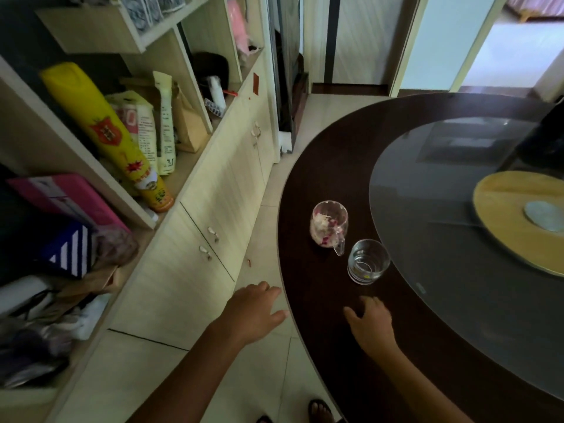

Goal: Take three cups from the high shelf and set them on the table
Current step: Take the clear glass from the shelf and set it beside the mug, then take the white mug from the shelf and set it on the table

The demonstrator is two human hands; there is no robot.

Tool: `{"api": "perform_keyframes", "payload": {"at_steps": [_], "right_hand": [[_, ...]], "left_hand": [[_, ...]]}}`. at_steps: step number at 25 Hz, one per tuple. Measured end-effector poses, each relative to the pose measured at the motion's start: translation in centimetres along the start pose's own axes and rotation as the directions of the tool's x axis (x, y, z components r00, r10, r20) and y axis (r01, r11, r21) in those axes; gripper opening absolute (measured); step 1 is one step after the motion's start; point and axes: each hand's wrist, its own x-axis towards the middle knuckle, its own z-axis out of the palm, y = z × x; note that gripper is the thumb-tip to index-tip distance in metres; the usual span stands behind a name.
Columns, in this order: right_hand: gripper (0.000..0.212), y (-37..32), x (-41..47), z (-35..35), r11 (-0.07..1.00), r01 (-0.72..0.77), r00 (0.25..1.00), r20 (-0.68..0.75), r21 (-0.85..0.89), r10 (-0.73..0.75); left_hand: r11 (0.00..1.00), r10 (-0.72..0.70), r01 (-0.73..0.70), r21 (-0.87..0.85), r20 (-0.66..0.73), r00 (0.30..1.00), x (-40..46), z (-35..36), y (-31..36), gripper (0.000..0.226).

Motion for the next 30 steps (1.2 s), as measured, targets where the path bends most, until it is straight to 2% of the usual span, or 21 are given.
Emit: {"api": "perform_keyframes", "payload": {"at_steps": [2,5,9,13,17,19,22,26,28,30], "right_hand": [[0.055,-3.2,-2.2,-1.2,0.995,0.085,0.97,0.232,-0.051,-0.071],[0.052,-9.6,-4.6,-3.2,0.939,0.308,0.889,0.398,-0.151,-0.228],[0.056,-19.3,-7.9,-6.0,0.761,0.607,0.758,0.456,-0.229,-0.467],[0.06,-29.3,-12.7,-9.3,0.528,0.804,0.594,0.383,-0.272,-0.707],[0.05,-39.4,-18.6,-12.9,0.267,0.927,0.334,0.256,-0.265,-0.907],[0.046,-43.9,-21.4,-14.7,0.142,0.953,0.208,0.235,-0.269,-0.95],[0.045,-50.8,-26.5,-18.1,-0.005,0.957,0.04,0.15,-0.288,-0.988],[0.04,-57.7,-32.3,-22.9,-0.098,0.953,-0.11,-0.023,-0.288,-0.994],[0.038,-60.6,-33.9,-24.8,-0.122,0.956,-0.156,-0.11,-0.267,-0.982],[0.037,-63.9,-34.7,-26.3,-0.132,0.958,-0.183,-0.189,-0.254,-0.965]], "left_hand": [[0.999,-0.02,0.02,0.027,-0.003,1.0,-0.6,-0.6,-0.5,0.057],[0.997,-0.064,0.067,0.046,-0.061,0.996,-2.6,-3.0,-1.9,0.057],[0.985,-0.146,0.162,0.059,-0.206,0.968,-6.5,-8.6,-4.7,0.056],[0.965,-0.189,0.246,0.089,-0.412,0.891,-11.6,-16.7,-7.0,0.054],[0.919,-0.16,0.358,0.169,-0.669,0.726,-19.1,-27.0,-8.3,0.045],[0.857,-0.132,0.459,0.236,-0.759,0.637,-22.9,-31.6,-8.4,0.047],[0.734,-0.018,0.611,0.298,-0.89,0.456,-29.2,-39.2,-8.4,0.046],[0.612,0.262,0.72,0.326,-0.943,0.205,-35.7,-47.9,-7.1,0.055],[0.556,0.312,0.772,0.31,-0.938,0.151,-37.3,-50.9,-7.3,0.055],[0.493,0.296,0.821,0.287,-0.943,0.152,-37.6,-53.1,-8.4,0.059]]}}
